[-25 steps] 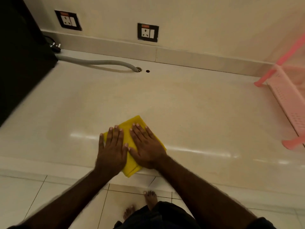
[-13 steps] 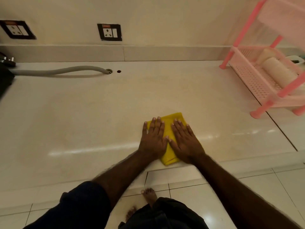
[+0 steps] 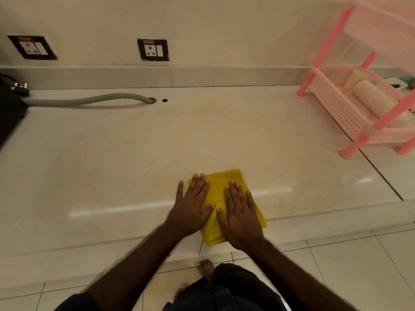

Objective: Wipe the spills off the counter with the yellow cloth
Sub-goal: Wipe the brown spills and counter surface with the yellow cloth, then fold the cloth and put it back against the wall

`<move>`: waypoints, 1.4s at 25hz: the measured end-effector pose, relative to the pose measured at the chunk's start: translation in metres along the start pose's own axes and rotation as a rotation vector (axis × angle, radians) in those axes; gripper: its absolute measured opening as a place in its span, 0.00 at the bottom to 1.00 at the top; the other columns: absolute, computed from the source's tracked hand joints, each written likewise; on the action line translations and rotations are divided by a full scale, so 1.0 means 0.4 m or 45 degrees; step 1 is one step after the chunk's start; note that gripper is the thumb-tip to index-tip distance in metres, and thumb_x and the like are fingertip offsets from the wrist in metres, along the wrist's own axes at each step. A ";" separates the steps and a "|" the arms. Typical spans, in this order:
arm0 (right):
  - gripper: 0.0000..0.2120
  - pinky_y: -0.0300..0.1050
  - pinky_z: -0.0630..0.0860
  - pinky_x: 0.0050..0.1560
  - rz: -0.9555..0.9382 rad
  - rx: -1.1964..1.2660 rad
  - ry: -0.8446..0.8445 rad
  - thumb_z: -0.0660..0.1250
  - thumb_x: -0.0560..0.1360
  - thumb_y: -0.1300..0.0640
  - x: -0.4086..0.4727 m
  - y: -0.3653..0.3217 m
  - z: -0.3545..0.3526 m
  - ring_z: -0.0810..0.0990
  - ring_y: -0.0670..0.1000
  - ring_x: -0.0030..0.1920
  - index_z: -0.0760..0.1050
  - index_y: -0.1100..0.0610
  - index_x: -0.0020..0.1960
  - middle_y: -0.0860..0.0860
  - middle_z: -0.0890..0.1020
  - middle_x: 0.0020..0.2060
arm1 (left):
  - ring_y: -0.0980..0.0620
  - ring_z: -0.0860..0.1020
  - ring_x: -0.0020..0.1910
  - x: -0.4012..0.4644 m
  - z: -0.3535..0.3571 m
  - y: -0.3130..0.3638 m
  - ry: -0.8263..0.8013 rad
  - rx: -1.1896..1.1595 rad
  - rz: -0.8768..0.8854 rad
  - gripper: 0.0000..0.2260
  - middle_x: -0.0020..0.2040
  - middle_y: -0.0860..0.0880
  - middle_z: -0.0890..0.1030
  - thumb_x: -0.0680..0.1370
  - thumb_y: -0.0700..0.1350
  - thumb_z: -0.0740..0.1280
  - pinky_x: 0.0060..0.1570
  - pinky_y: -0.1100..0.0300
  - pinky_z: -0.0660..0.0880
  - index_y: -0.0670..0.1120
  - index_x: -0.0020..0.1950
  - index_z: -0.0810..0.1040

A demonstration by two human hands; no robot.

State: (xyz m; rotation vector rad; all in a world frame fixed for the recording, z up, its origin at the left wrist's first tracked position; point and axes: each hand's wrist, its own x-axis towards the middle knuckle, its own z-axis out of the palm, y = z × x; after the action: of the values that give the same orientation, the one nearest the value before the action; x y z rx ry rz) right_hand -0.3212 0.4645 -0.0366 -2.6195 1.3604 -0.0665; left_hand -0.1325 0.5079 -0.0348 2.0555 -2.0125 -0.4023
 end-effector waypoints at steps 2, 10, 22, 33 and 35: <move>0.36 0.55 0.38 0.86 0.084 0.120 -0.030 0.47 0.85 0.41 0.006 -0.024 -0.009 0.40 0.55 0.87 0.46 0.60 0.86 0.57 0.44 0.87 | 0.47 0.48 0.85 -0.046 -0.021 0.003 0.137 -0.279 -0.065 0.36 0.85 0.47 0.49 0.82 0.59 0.63 0.83 0.44 0.48 0.46 0.84 0.52; 0.35 0.57 0.70 0.75 0.283 0.481 0.204 0.72 0.80 0.45 0.067 0.063 -0.137 0.70 0.60 0.76 0.65 0.57 0.81 0.57 0.72 0.77 | 0.58 0.81 0.43 -0.134 -0.069 0.047 0.267 -0.874 -0.796 0.16 0.48 0.52 0.85 0.76 0.56 0.75 0.39 0.66 0.76 0.47 0.58 0.82; 0.32 0.51 0.79 0.60 -0.235 0.191 -0.720 0.81 0.70 0.39 0.401 0.017 -0.185 0.78 0.54 0.62 0.75 0.52 0.67 0.53 0.80 0.64 | 0.42 0.89 0.42 -0.171 -0.075 0.082 -0.352 -1.305 -1.217 0.28 0.43 0.40 0.89 0.74 0.63 0.73 0.49 0.45 0.87 0.37 0.51 0.85; 0.13 0.42 0.75 0.44 -0.299 0.577 -0.873 0.78 0.74 0.41 0.438 0.092 -0.208 0.81 0.48 0.45 0.78 0.47 0.47 0.46 0.83 0.44 | 0.38 0.86 0.53 -0.169 -0.006 0.132 0.001 -2.168 -1.388 0.25 0.54 0.38 0.86 0.64 0.49 0.79 0.47 0.47 0.85 0.37 0.57 0.82; 0.14 0.44 0.77 0.46 -0.244 0.660 -0.836 0.78 0.74 0.41 0.439 0.125 -0.225 0.83 0.49 0.46 0.80 0.49 0.49 0.47 0.85 0.46 | 0.37 0.87 0.53 -0.158 -0.029 0.117 0.090 -2.155 -1.322 0.25 0.55 0.38 0.87 0.66 0.50 0.78 0.49 0.45 0.85 0.36 0.58 0.82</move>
State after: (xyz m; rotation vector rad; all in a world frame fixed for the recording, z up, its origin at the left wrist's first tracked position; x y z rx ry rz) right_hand -0.2714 0.2803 0.0342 -2.0484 0.7397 0.3374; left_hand -0.1730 0.5697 -0.0053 1.4458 0.0810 -1.4272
